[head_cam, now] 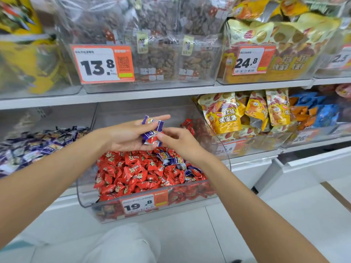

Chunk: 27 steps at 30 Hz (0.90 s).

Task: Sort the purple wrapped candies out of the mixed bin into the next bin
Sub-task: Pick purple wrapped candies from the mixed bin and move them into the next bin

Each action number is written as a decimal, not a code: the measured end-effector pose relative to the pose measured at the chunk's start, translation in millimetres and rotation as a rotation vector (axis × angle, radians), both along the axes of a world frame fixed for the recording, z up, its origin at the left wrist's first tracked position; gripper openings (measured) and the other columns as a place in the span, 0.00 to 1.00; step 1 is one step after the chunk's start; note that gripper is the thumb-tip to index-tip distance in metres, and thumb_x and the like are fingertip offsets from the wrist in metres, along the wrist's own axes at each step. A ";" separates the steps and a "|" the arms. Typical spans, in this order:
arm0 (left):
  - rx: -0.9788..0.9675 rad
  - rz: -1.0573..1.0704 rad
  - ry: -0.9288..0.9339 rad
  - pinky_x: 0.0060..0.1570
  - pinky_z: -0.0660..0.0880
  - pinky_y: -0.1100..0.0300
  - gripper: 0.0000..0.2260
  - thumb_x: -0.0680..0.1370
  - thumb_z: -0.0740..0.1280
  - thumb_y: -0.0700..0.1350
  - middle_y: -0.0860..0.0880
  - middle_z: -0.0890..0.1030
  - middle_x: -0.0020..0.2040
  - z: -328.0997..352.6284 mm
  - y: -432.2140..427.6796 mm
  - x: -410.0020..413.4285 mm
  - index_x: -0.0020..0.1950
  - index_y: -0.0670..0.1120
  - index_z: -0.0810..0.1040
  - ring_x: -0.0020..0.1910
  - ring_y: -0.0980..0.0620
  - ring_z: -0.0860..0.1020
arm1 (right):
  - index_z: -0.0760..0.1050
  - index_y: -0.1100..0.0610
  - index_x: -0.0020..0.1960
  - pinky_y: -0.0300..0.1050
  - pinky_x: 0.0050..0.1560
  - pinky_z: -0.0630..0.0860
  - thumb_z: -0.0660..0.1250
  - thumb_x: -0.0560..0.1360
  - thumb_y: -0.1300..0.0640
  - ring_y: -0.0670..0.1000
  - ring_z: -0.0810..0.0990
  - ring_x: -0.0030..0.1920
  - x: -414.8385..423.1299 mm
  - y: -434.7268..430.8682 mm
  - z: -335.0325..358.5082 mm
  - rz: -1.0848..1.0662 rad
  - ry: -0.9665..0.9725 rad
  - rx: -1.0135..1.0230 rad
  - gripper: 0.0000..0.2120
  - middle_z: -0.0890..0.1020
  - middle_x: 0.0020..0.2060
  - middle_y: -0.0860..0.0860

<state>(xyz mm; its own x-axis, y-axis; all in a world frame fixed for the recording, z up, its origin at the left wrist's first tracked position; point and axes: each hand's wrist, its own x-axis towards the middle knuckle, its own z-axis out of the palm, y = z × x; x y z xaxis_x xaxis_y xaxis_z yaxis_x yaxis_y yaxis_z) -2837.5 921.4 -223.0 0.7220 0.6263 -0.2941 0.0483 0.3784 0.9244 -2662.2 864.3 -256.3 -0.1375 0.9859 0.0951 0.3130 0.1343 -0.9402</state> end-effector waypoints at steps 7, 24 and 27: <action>0.120 0.215 0.111 0.34 0.79 0.66 0.17 0.81 0.62 0.43 0.48 0.82 0.60 -3.8 15.8 -21.0 0.69 0.55 0.73 0.52 0.49 0.83 | 0.78 0.57 0.61 0.41 0.52 0.73 0.70 0.76 0.55 0.46 0.79 0.49 18.2 13.7 10.0 -0.180 -0.145 0.061 0.14 0.82 0.50 0.49; 0.135 0.257 0.249 0.25 0.70 0.67 0.10 0.71 0.71 0.52 0.47 0.74 0.38 -21.9 17.9 -30.4 0.40 0.48 0.75 0.36 0.55 0.73 | 0.65 0.44 0.74 0.43 0.29 0.75 0.62 0.79 0.66 0.43 0.74 0.29 27.0 12.3 -26.2 0.138 -0.496 -0.043 0.28 0.75 0.61 0.55; 0.117 0.292 0.220 0.22 0.67 0.68 0.17 0.71 0.67 0.61 0.49 0.73 0.37 -21.5 17.5 -28.8 0.41 0.47 0.76 0.35 0.55 0.71 | 0.72 0.49 0.69 0.44 0.24 0.65 0.56 0.81 0.65 0.47 0.67 0.26 43.8 4.8 -7.1 0.062 -0.387 -0.060 0.20 0.78 0.38 0.50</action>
